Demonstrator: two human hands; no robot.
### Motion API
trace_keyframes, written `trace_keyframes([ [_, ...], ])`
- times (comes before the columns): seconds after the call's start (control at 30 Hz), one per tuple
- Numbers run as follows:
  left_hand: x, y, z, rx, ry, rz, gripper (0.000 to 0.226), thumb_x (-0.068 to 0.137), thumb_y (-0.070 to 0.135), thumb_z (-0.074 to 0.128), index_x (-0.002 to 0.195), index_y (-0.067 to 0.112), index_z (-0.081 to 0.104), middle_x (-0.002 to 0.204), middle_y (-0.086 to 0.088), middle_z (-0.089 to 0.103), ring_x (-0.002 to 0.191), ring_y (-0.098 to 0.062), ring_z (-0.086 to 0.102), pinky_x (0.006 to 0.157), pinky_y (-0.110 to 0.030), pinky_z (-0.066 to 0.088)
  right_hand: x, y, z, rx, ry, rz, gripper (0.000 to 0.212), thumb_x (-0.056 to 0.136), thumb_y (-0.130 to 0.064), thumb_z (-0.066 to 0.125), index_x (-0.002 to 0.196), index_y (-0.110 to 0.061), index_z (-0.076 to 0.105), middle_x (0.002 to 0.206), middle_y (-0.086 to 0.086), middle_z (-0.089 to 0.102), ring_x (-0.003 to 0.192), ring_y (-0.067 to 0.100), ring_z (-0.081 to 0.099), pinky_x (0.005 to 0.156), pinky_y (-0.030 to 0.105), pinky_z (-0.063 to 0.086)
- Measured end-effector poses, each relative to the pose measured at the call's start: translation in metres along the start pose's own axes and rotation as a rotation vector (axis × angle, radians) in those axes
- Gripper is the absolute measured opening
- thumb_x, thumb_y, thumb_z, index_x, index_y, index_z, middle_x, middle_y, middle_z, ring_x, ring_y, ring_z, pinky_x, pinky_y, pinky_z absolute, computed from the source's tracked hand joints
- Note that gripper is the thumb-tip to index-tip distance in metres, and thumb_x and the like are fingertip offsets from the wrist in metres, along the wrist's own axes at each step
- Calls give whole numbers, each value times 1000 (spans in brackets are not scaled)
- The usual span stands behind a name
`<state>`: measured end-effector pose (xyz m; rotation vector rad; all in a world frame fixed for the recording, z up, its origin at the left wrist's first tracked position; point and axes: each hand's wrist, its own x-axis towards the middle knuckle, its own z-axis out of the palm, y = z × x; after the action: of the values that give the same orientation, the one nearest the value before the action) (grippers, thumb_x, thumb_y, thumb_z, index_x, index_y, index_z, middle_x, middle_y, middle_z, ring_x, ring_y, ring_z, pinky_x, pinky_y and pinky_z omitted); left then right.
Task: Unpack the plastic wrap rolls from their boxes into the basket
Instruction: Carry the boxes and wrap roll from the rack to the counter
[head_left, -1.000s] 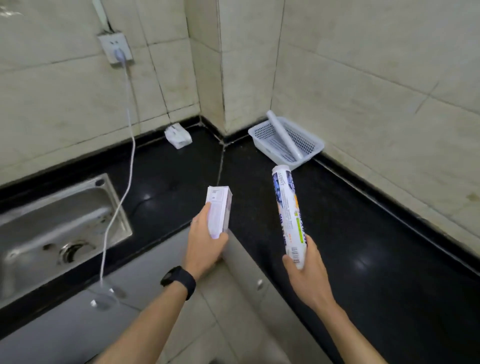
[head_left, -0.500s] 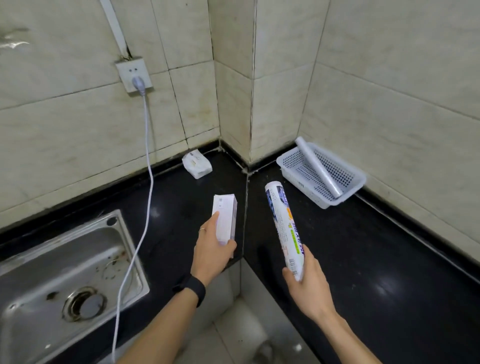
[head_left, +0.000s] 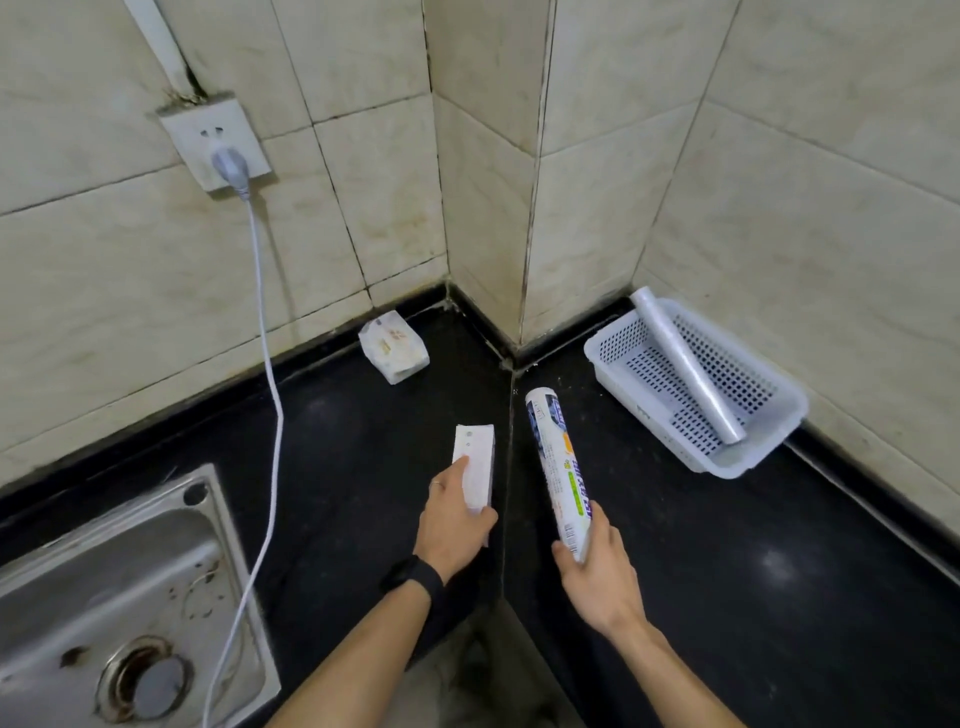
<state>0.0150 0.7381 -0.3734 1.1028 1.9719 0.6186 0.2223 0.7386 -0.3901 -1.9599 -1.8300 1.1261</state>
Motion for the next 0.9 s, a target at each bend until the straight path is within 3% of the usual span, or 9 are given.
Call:
trace_keyframes([
  [0.27, 113, 17, 12, 46, -79, 5, 81, 87, 24, 61, 155, 26, 17, 157, -6, 22, 126, -29, 50, 100, -26, 37, 77, -17, 29, -36, 33, 170, 80, 98, -44, 53, 158, -20, 6, 145, 6, 38, 114, 31, 60, 89, 45, 54],
  [0.4, 155, 31, 20, 59, -87, 66, 81, 90, 22, 62, 156, 25, 15, 157, -11, 21, 124, -33, 53, 104, -42, 46, 113, -26, 38, -39, 60, 190, 79, 98, -41, 54, 157, -18, 8, 141, 6, 40, 109, 29, 61, 82, 41, 53],
  [0.6, 184, 32, 26, 139, -90, 137, 77, 95, 27, 60, 157, 23, 15, 161, -13, 12, 138, -31, 38, 113, -38, 35, 139, -31, 53, -188, 132, 153, 77, 95, -35, 58, 155, -6, 21, 133, 14, 50, 114, 28, 44, 97, 40, 42],
  [0.77, 186, 25, 30, 192, -128, 152, 77, 97, 34, 56, 158, 24, 9, 162, -11, 6, 142, -29, 32, 116, -38, 31, 136, -31, 60, -266, 181, 195, 80, 88, -42, 61, 154, -16, 24, 145, 12, 34, 119, 32, 42, 94, 46, 49],
  [0.9, 188, 28, 30, 271, -174, 151, 79, 98, 38, 53, 158, 22, 5, 161, -13, 3, 140, -29, 34, 113, -34, 32, 142, -30, 59, -299, 162, 243, 82, 87, -49, 56, 155, -18, 22, 139, 7, 43, 119, 30, 41, 96, 42, 46],
])
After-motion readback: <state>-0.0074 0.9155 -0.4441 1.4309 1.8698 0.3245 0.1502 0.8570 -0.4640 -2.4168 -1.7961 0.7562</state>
